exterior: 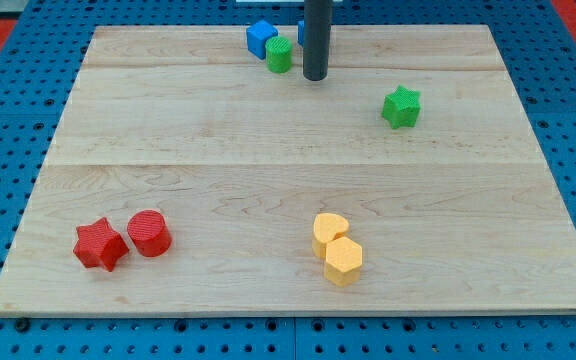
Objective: Nudge the blue triangle left a bit
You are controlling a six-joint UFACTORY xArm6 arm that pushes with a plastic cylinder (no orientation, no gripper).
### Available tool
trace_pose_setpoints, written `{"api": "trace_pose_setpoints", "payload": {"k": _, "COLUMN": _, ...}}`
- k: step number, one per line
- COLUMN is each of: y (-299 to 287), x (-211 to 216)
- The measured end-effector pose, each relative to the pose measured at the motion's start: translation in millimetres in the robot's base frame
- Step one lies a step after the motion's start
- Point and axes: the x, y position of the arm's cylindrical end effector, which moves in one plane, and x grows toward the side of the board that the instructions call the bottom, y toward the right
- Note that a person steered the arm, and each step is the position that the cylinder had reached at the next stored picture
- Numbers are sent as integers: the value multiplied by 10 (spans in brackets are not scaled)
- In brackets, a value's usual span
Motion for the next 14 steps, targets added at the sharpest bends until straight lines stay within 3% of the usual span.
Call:
{"api": "trace_pose_setpoints", "payload": {"k": 2, "y": -602, "x": -453}}
{"api": "trace_pose_setpoints", "payload": {"k": 4, "y": 741, "x": -297}}
{"api": "trace_pose_setpoints", "payload": {"k": 6, "y": 906, "x": -972}}
{"api": "trace_pose_setpoints", "payload": {"k": 8, "y": 800, "x": -987}}
{"api": "trace_pose_setpoints", "payload": {"k": 9, "y": 1406, "x": -711}}
{"api": "trace_pose_setpoints", "payload": {"k": 10, "y": 1944, "x": 19}}
{"api": "trace_pose_setpoints", "payload": {"k": 11, "y": 2076, "x": 504}}
{"api": "trace_pose_setpoints", "payload": {"k": 13, "y": 992, "x": -561}}
{"api": "trace_pose_setpoints", "payload": {"k": 14, "y": 447, "x": -664}}
